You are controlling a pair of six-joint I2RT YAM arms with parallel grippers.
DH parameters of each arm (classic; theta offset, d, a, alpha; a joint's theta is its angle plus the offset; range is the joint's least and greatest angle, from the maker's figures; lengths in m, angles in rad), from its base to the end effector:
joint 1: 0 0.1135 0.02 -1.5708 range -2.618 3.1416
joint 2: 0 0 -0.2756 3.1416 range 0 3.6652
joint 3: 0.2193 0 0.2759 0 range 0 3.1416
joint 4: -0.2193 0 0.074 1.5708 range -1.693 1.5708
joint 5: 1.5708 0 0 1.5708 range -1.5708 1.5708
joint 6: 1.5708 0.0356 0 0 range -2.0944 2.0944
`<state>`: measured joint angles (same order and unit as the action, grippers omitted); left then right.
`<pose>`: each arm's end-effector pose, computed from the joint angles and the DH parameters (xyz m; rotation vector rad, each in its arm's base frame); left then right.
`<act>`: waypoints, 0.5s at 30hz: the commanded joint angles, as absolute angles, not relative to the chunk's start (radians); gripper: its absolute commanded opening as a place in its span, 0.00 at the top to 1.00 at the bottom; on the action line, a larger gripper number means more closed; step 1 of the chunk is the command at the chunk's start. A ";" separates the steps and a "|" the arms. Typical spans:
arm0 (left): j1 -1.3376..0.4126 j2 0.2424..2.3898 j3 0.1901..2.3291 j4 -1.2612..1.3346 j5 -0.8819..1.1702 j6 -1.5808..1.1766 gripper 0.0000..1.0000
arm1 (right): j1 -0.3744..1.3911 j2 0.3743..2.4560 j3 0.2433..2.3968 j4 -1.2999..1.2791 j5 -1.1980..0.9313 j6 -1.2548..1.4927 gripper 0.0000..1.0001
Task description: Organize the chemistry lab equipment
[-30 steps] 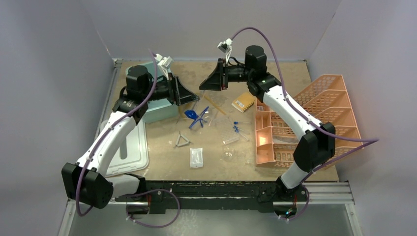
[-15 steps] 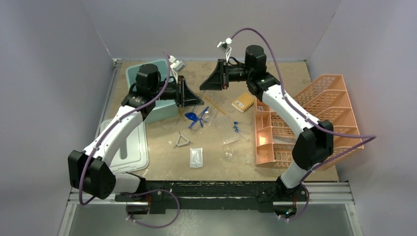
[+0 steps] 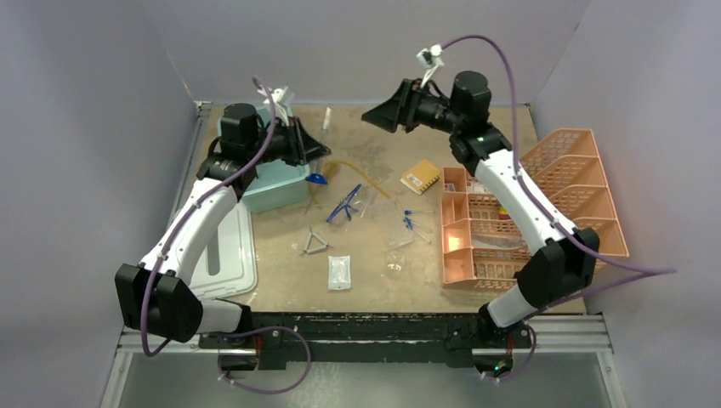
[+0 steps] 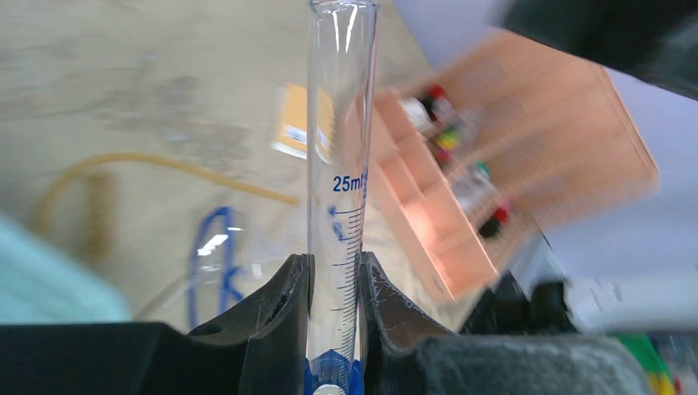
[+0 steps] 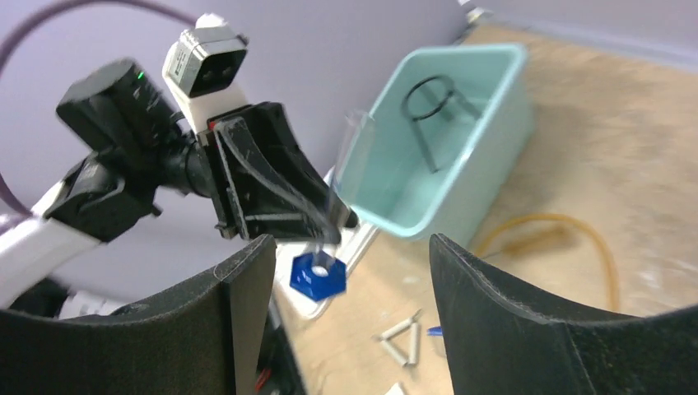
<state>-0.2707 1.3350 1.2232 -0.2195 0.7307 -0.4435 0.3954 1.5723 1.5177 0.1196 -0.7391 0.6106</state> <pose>0.3068 -0.1098 0.3784 0.3560 1.9555 -1.1655 0.3531 0.1734 0.4409 -0.4728 1.6177 1.3299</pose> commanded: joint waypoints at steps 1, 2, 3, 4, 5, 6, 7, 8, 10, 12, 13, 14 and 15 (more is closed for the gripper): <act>-0.152 1.327 1.264 -0.186 0.383 -0.599 1.00 | 0.377 1.465 1.505 0.085 -0.491 0.591 0.29; -0.133 1.338 1.272 -0.210 0.285 -0.624 1.00 | 0.377 1.454 1.494 0.077 -0.477 0.575 0.29; -0.124 1.357 1.291 -0.248 0.174 -0.638 1.00 | 0.377 1.449 1.489 0.068 -0.460 0.565 0.30; -0.122 1.379 1.317 -0.304 0.062 -0.646 1.00 | 0.377 1.441 1.484 0.050 -0.446 0.550 0.30; -0.121 1.411 1.346 -0.352 -0.030 -0.653 1.00 | 0.377 1.438 1.483 0.035 -0.433 0.538 0.30; -0.121 1.445 1.379 -0.395 -0.084 -0.656 1.00 | 0.377 1.436 1.484 0.021 -0.421 0.522 0.30; -0.120 1.480 1.410 -0.427 -0.117 -0.657 1.00 | 0.377 1.436 1.485 0.012 -0.414 0.508 0.31; -0.121 1.516 1.446 -0.456 -0.134 -0.664 1.00 | 0.377 1.436 1.485 0.003 -0.402 0.497 0.31; -0.121 1.581 1.483 -0.472 -0.142 -0.672 1.00 | 0.377 1.440 1.485 0.002 -0.376 0.479 0.31; -0.120 1.640 1.518 -0.489 -0.146 -0.668 1.00 | 0.377 1.445 1.489 -0.023 -0.361 0.459 0.31; -0.120 1.669 1.532 -0.491 -0.132 -0.650 1.00 | 0.377 1.449 1.492 -0.027 -0.350 0.451 0.31; -0.119 1.698 1.551 -0.492 -0.101 -0.621 1.00 | 0.377 1.452 1.495 -0.032 -0.340 0.441 0.31; -0.117 1.736 1.580 -0.518 -0.075 -0.587 1.00 | 0.377 1.455 1.498 -0.037 -0.329 0.434 0.31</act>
<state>-0.1181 1.6470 1.4765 -0.4507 -0.0593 -0.6426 0.3748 1.4570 1.4853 -0.0212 -0.4042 0.4969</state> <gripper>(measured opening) 0.213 0.695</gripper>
